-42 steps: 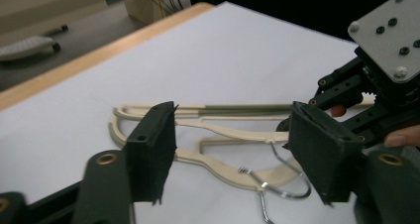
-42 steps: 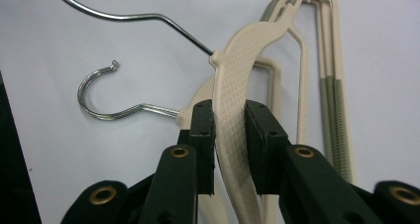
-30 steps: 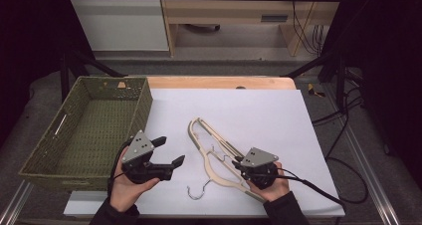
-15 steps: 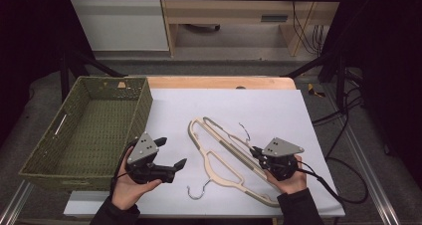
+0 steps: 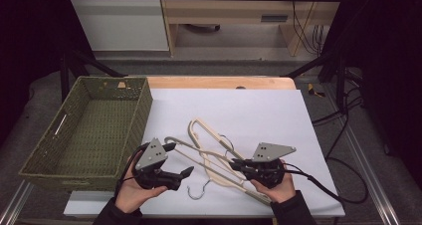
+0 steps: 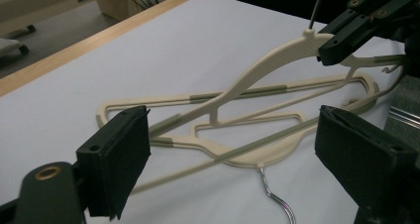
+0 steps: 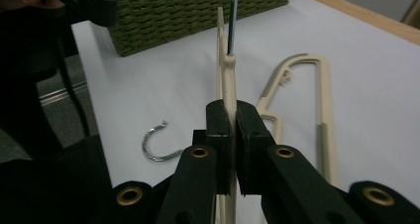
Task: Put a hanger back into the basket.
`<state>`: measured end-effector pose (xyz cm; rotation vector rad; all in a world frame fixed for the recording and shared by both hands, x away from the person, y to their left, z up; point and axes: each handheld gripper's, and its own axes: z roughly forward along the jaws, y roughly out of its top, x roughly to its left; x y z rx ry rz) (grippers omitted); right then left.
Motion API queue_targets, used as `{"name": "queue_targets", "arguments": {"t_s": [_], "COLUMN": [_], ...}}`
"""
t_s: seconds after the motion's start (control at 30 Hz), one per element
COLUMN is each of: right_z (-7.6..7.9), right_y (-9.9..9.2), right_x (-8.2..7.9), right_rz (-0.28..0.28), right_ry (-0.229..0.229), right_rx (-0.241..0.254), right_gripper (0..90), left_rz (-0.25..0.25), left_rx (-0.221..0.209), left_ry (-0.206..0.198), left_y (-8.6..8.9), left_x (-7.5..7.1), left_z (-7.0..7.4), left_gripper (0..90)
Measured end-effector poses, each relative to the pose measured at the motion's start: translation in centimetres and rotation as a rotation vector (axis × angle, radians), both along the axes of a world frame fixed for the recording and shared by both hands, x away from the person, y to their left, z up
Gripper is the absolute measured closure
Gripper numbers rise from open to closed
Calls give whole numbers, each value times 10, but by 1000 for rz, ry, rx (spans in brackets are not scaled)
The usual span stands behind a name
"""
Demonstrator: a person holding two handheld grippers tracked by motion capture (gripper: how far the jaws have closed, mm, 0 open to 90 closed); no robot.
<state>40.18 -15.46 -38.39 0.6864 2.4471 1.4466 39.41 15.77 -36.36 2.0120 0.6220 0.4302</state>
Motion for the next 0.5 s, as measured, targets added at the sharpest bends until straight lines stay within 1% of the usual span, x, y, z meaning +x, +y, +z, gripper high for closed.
{"name": "queue_targets", "arguments": {"t_s": [0.03,0.07,0.1,0.13,0.17,0.2,0.27,0.3,0.33,0.37,0.4,0.43,0.47,0.5], "right_z": [-1,-1,-2,-2,-3,-4,-5,-6,-6,-6,-7,-7,-7,-8], "right_y": [2,2,7,7,12,15,19,21,22,22,25,26,26,28], "right_x": [0,0,-1,-1,-3,-4,-5,-5,-5,-5,-6,-7,-7,-8], "right_rz": [14,14,31,31,51,66,96,106,115,115,129,137,137,144], "right_ry": [4,4,11,11,19,20,35,40,44,44,45,45,45,49], "right_rx": [0,0,-10,-10,-17,-22,-16,-14,-12,-12,-18,-23,-23,-25], "right_gripper": [864,864,864,864,864,864,864,864,864,864,864,864,864,864], "left_rz": [-26,-26,-48,-48,-65,-65,-89,-97,-97,-107,-121,-150,-150,-156], "left_rx": [16,16,27,27,48,48,77,83,83,91,96,103,103,111], "left_ry": [11,11,25,25,35,35,52,60,60,64,75,100,100,105], "left_y": [-4,-4,-8,-8,-12,-12,-17,-19,-19,-20,-22,-24,-24,-25], "left_x": [0,0,0,0,1,1,2,2,2,2,2,3,3,3], "left_z": [-3,-3,-6,-6,-10,-10,-15,-17,-17,-19,-20,-23,-23,-24], "left_gripper": [157,164,173,187,201,211,245,269,298,298,364,399,421,421]}}
